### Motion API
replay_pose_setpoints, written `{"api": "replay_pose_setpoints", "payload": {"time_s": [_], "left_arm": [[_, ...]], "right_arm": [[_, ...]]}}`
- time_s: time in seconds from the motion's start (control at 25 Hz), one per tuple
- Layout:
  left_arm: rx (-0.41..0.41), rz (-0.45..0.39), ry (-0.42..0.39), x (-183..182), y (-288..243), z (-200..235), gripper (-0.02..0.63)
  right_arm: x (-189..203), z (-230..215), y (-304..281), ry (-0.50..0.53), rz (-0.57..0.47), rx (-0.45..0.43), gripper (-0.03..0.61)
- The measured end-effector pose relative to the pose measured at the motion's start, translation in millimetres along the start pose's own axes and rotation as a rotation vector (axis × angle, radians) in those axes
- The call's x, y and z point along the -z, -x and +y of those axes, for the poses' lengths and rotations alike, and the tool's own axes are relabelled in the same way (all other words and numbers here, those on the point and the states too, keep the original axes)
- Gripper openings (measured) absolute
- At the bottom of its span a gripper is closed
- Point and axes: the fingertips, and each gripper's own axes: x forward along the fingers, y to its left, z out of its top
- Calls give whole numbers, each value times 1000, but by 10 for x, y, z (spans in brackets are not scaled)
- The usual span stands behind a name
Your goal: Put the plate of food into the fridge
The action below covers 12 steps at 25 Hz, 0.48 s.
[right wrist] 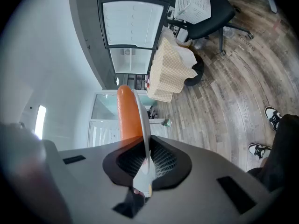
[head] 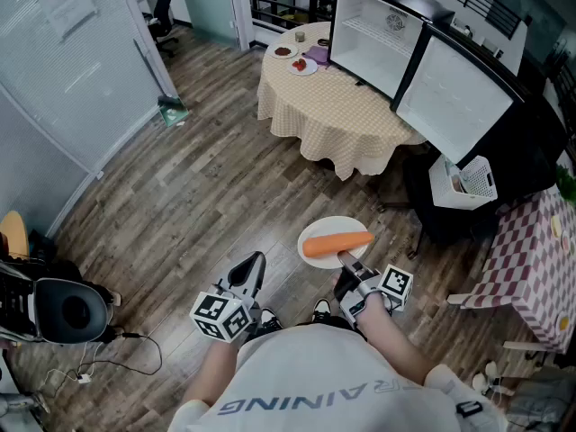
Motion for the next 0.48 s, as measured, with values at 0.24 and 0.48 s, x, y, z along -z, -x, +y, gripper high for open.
{"api": "replay_pose_setpoints", "payload": {"time_s": [0.24,0.48], "left_arm": [[3,5,0,4,3,-2,8],[2,7,2,8,51,43,8]], "right_arm": [[29,13,-6,7,5,-5,41],[90,29,-63,16,10,-9,41]]}}
